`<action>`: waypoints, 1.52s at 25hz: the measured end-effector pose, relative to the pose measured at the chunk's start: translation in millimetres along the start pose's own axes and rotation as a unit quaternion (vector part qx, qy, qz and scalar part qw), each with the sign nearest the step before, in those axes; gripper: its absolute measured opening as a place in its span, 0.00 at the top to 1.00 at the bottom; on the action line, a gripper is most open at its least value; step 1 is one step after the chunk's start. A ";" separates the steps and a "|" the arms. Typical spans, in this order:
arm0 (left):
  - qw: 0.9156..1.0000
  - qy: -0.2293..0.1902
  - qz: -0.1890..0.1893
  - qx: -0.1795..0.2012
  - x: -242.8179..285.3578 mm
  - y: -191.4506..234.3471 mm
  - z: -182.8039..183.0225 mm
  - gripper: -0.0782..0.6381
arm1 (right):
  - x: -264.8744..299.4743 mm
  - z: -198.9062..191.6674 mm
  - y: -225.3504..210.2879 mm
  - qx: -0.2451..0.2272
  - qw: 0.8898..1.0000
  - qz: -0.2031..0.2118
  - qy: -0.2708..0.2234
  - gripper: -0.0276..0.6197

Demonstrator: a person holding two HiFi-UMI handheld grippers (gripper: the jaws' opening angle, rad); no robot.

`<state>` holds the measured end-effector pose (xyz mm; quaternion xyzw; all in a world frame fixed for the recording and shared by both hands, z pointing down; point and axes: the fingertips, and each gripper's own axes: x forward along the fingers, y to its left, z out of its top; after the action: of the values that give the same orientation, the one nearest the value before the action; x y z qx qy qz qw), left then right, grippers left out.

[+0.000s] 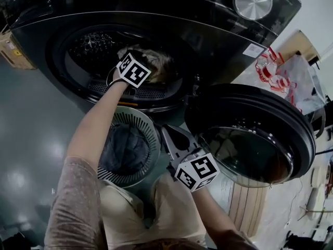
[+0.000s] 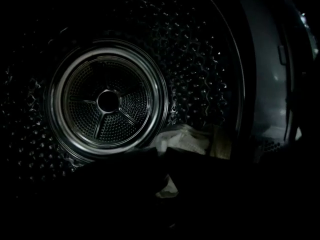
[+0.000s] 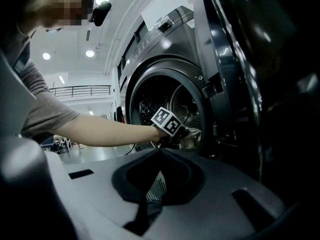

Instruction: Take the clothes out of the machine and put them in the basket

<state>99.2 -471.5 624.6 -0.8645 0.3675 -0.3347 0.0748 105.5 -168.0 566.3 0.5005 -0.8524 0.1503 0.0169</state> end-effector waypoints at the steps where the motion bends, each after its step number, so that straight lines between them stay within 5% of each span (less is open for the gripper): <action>1: 1.000 -0.004 0.001 -0.003 -8.2 -1.1 0.4 0.81 | 0.8 -0.6 -0.6 0.000 1.000 0.002 0.000 0.96; 13: 0.996 -0.031 -0.042 -0.067 -184.2 -52.2 -24.5 0.83 | 8.3 9.7 0.1 -0.017 0.999 0.037 -0.001 0.96; 17: 0.992 -0.045 -0.029 -0.112 -241.8 -68.1 -44.2 0.83 | 13.3 20.1 7.0 -0.025 0.998 0.057 -0.003 0.96; 23: 0.993 -0.027 -0.011 -0.114 -316.1 -84.5 -61.4 0.83 | 26.5 24.3 23.9 -0.038 0.994 0.099 0.009 0.96; 28: 0.992 -0.016 -0.012 -0.127 -327.3 -93.3 -71.8 0.80 | 32.2 26.9 36.5 -0.041 0.992 0.115 0.006 0.96; 31: 0.990 -0.031 -0.022 -0.136 -322.0 -96.1 -65.7 0.51 | 31.5 27.2 41.3 -0.038 0.992 0.122 0.003 0.96; 38: 0.992 -0.044 -0.051 -0.106 -244.2 -94.0 -45.7 0.41 | 21.6 24.3 37.7 -0.036 0.993 0.111 0.005 0.96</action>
<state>1.8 -231.2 566.9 -0.8991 0.3526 -0.2587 -0.0184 65.3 -175.8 538.0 0.4009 -0.9076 0.1228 0.0229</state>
